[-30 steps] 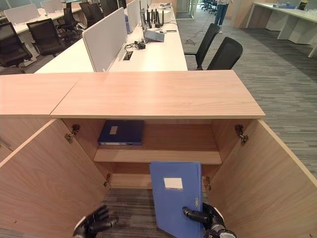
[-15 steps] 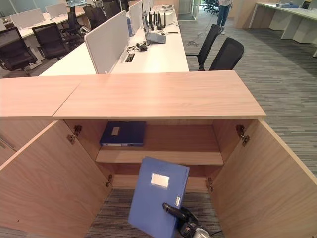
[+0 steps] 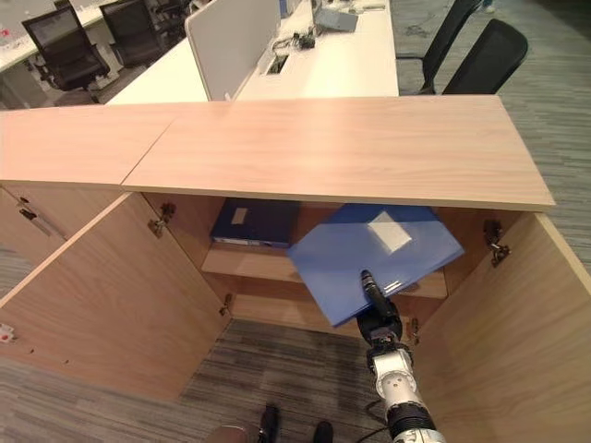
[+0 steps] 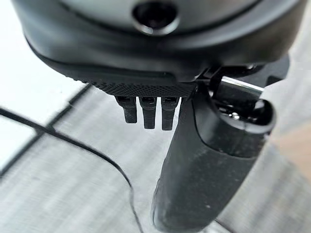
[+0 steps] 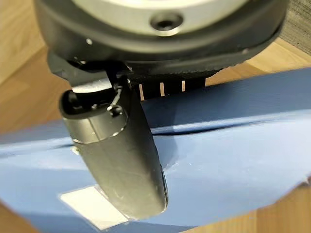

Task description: Put the empty folder in the office cabinet

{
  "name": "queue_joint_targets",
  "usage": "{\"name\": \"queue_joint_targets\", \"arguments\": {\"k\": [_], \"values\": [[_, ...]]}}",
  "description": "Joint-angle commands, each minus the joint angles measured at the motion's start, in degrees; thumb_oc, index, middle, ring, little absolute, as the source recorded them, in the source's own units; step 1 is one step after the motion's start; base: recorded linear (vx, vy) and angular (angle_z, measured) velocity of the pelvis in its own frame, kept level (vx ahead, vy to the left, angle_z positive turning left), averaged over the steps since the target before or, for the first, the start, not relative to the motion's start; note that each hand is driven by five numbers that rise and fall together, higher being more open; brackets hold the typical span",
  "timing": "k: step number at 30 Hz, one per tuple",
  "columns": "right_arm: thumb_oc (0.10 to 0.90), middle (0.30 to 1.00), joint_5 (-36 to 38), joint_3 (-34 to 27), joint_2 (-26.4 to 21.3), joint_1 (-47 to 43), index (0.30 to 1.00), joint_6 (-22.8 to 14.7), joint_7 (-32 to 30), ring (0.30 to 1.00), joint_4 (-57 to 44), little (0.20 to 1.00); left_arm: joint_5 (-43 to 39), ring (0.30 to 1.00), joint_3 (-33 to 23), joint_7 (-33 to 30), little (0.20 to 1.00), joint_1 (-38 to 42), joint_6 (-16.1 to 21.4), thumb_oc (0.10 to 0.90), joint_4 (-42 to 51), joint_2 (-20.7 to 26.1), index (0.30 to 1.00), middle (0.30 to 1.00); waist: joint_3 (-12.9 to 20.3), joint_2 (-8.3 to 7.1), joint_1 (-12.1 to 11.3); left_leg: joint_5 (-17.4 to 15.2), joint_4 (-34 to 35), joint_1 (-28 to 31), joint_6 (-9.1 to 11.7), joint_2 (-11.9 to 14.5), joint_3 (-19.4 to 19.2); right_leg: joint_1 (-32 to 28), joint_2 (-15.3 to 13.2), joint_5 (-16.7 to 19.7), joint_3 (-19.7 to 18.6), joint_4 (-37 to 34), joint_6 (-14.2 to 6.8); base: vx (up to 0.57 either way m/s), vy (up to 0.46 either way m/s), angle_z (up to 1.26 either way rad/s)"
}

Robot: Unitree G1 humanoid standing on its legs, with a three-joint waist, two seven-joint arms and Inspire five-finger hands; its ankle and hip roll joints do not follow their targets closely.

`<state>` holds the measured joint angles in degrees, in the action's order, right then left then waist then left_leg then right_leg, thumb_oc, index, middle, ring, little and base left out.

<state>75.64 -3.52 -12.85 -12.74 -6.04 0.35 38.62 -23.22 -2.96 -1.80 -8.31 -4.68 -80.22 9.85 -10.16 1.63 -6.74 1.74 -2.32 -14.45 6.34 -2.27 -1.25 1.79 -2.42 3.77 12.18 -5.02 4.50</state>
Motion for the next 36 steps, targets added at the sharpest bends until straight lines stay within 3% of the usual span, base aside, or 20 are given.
{"name": "queue_joint_targets", "arguments": {"k": [1,4,8,9,10,12,13,15,17,18,19,24,27,31,36], "values": [[0.400,0.300,1.2,0.6,0.4,-3.2,0.300,-2.8,3.2,0.300,-6.9,0.300,3.6,0.900,1.1,-0.6,0.900,-1.6,1.8,0.800,0.6,2.4,0.900,0.900,4.2,-0.65,0.4,1.7,3.1,3.6,-4.4,-0.1,-1.1,-6.8,2.5,-9.0,-0.7,0.0,-6.7,0.23,0.182,-0.48],[0.400,0.300,1.5,-0.1,0.0,-4.8,0.300,-3.2,3.5,0.300,-5.5,0.300,4.9,0.900,2.2,-0.7,0.900,-2.1,2.5,0.800,0.9,2.6,0.900,0.900,4.5,-0.50,0.3,2.6,5.9,4.8,-5.0,-0.2,-1.8,-5.9,2.3,-9.5,-1.9,0.0,-6.8,0.13,0.137,-0.49],[0.400,0.300,2.3,0.1,-0.7,-8.5,0.300,-3.9,3.2,0.300,-5.5,0.300,5.4,0.900,4.1,-1.1,0.900,-1.4,3.4,0.800,2.7,3.1,0.900,0.900,3.4,-0.33,-0.3,1.4,5.7,4.0,-6.4,-1.0,-2.1,-4.8,0.8,-9.6,-3.1,0.0,-7.9,0.08,0.205,-0.43],[0.400,0.300,2.3,0.4,-0.8,-10.5,0.300,-4.2,3.3,0.300,-6.6,0.300,5.7,0.900,5.0,-1.4,0.900,-0.9,3.9,0.800,3.4,3.3,0.900,0.900,2.0,0.37,-0.7,-0.2,4.5,3.5,-7.7,-1.6,-3.0,-2.8,-1.1,-10.8,-2.9,4.8,-8.6,0.03,0.225,-0.27],[0.400,0.300,2.3,0.4,-0.9,-10.6,0.300,-4.2,3.2,0.300,-6.6,0.300,5.7,0.900,5.0,-1.4,0.900,-0.9,3.9,0.800,3.3,3.3,0.900,0.900,2.2,0.42,-0.8,-0.1,4.5,3.2,-7.8,-1.5,-3.0,-2.5,-1.0,-10.8,-3.0,4.9,-8.5,0.01,0.232,-0.20],[0.400,0.300,2.5,0.7,-0.5,-11.8,0.300,-4.6,3.2,0.300,-7.7,0.300,5.5,0.900,4.9,-1.8,0.900,-0.6,4.2,0.800,4.2,4.0,0.900,0.900,0.8,1.30,-1.6,-1.3,3.7,3.1,-8.9,-1.5,-4.5,2.1,-3.0,-11.2,-2.2,12.1,-9.6,-0.02,0.229,-0.27],[0.400,0.300,3.3,1.6,0.8,-14.6,0.300,-5.2,3.3,0.300,-8.5,0.300,5.3,0.900,4.8,-2.4,0.900,-0.3,4.5,0.800,5.0,5.0,0.900,0.900,-0.8,2.14,-2.9,-2.8,4.1,3.7,-9.3,-0.9,-6.5,8.6,-5.9,-11.1,-0.3,20.8,-11.4,-0.02,0.242,-0.65],[0.400,0.300,3.8,2.1,1.4,-15.8,0.300,-5.4,3.2,0.300,-8.8,0.300,5.1,0.900,4.7,-2.5,0.900,-0.2,4.5,0.800,5.3,5.5,0.900,0.900,-1.7,2.19,-3.4,-2.7,4.3,3.5,-9.4,-0.3,-7.8,11.5,-7.3,-10.4,1.0,23.6,-11.7,-0.05,0.128,-0.91],[0.400,0.300,4.4,2.4,1.6,-18.1,0.300,-6.1,3.1,0.300,-9.5,0.300,5.5,0.900,5.1,-2.9,0.900,0.2,4.7,0.800,5.8,6.4,0.900,0.900,-3.3,1.99,-3.6,-2.3,3.8,3.0,-8.8,0.9,-9.4,13.7,-8.4,-8.9,3.5,21.1,-10.8,-0.04,0.001,-0.52],[0.400,0.300,5.2,2.4,1.2,-19.5,0.300,-7.0,3.3,0.300,-10.9,0.300,6.3,0.900,6.0,-3.3,0.900,1.1,5.0,0.800,5.7,7.0,0.900,0.900,-5.3,1.58,-2.9,-2.5,2.4,2.5,-8.4,0.9,-9.1,15.0,-6.7,-7.4,3.9,16.5,-10.2,0.00,-0.051,-0.34],[0.400,0.300,5.3,2.4,1.2,-19.6,0.300,-7.0,3.2,0.300,-10.9,0.300,6.4,0.900,5.9,-3.3,0.900,1.2,5.1,0.800,5.7,7.0,0.900,0.900,-5.3,1.61,-2.9,-2.6,2.3,2.4,-8.4,1.0,-9.1,14.9,-6.6,-7.3,3.9,16.3,-10.2,0.00,-0.046,-0.19],[0.400,0.300,6.5,1.5,-0.5,-21.7,0.300,-11.2,2.8,0.300,-15.0,0.300,9.7,0.900,5.8,-4.5,0.900,3.4,5.3,0.800,5.5,8.9,0.900,0.900,-7.3,-0.34,-2.0,-4.0,-0.7,-0.6,-8.1,-1.3,-6.9,16.1,-5.5,-1.8,4.8,7.5,-10.5,0.06,-0.053,0.30],[0.400,0.300,6.6,1.3,-0.9,-23.0,0.300,-12.6,2.3,0.300,-15.6,0.300,10.3,0.900,5.7,-4.9,0.900,3.5,5.4,0.800,5.3,9.1,0.900,0.900,-7.1,-0.70,-2.5,-3.9,-0.7,-2.0,-8.0,-1.2,-6.5,16.9,-5.1,-1.0,5.3,7.1,-10.5,0.03,-0.058,0.27],[0.400,0.300,8.3,-2.5,-0.5,-28.3,0.300,-18.3,0.2,0.300,-17.6,0.300,11.5,0.900,7.1,-5.8,0.900,4.1,5.8,0.800,6.2,9.7,0.900,0.900,-6.9,-0.64,-3.2,-3.4,-0.5,-4.5,-7.6,-1.0,-5.1,18.0,-5.1,-1.1,6.1,6.5,-10.3,0.06,-0.081,0.13],[0.400,0.300,8.4,-3.3,-3.7,-34.8,0.300,-20.3,-2.0,0.300,-14.5,0.300,11.4,0.900,8.7,-5.8,0.900,4.3,6.4,0.800,7.4,10.4,0.900,0.900,-7.2,-0.51,-4.1,-2.6,1.3,-4.6,-7.2,-0.7,-4.5,18.2,-5.0,-1.0,6.4,5.8,-10.4,0.06,-0.048,0.13]]}}
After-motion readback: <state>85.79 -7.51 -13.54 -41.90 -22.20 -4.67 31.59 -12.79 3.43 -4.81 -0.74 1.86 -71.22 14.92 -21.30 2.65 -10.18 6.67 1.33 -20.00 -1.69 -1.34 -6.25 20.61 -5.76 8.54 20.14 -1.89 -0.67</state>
